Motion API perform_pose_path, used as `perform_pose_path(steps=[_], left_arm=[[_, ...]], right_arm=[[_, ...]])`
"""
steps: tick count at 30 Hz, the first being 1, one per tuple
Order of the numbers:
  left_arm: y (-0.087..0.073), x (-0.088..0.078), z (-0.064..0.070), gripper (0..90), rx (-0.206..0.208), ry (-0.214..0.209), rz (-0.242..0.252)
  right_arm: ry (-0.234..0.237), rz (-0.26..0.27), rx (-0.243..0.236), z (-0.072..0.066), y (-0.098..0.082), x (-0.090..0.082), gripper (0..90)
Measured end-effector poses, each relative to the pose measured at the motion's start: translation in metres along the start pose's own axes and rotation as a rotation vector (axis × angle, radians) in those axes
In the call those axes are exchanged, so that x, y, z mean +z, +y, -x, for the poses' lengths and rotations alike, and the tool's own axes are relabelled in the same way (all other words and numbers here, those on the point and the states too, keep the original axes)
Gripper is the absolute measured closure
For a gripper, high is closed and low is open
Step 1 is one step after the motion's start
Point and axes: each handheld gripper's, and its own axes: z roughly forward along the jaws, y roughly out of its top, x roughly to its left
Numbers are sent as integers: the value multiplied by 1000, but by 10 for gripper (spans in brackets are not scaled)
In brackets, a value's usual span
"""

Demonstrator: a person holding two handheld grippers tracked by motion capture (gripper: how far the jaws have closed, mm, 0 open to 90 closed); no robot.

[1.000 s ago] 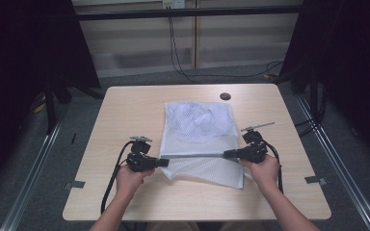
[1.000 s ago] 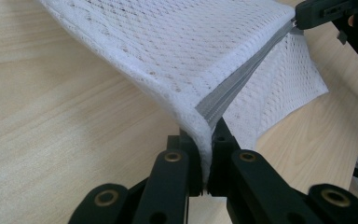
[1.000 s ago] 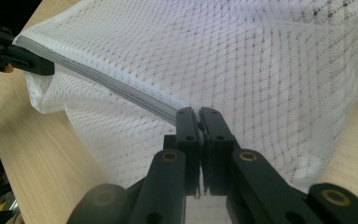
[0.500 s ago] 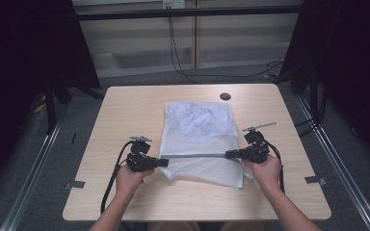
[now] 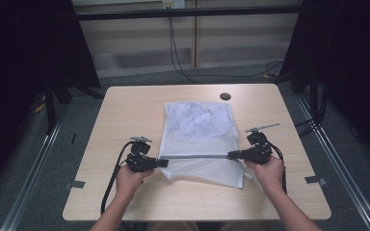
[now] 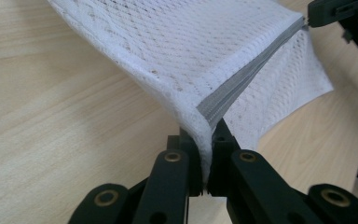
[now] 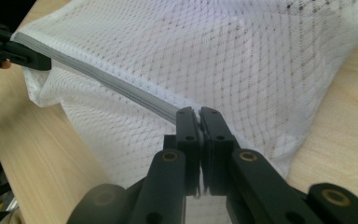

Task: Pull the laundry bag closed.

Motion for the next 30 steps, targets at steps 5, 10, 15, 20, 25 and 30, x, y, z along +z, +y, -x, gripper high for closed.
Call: perform_pose_path(steps=[5,10,15,20,25,30], left_arm=[[0,1,2,884,5,17,-9],[-1,-3,-1,884,-8,15,3],[-2,-4,-3,884,-15,10,8],[-1,-4,-2,884,-2,17,-1],[-2,-4,-2,884,-14,12,1],[-2,-4,-2,884,-11,15,-4]], right_arm=[[-2,3,5,1,-1,-1,872],[-19,4,11,5,-3,-4,872],[-31,11,20,12,-7,-10,872],[-26,12,20,14,-9,-14,872],[-38,12,25,16,-11,-16,872],[-38,13,26,19,-14,-18,872]])
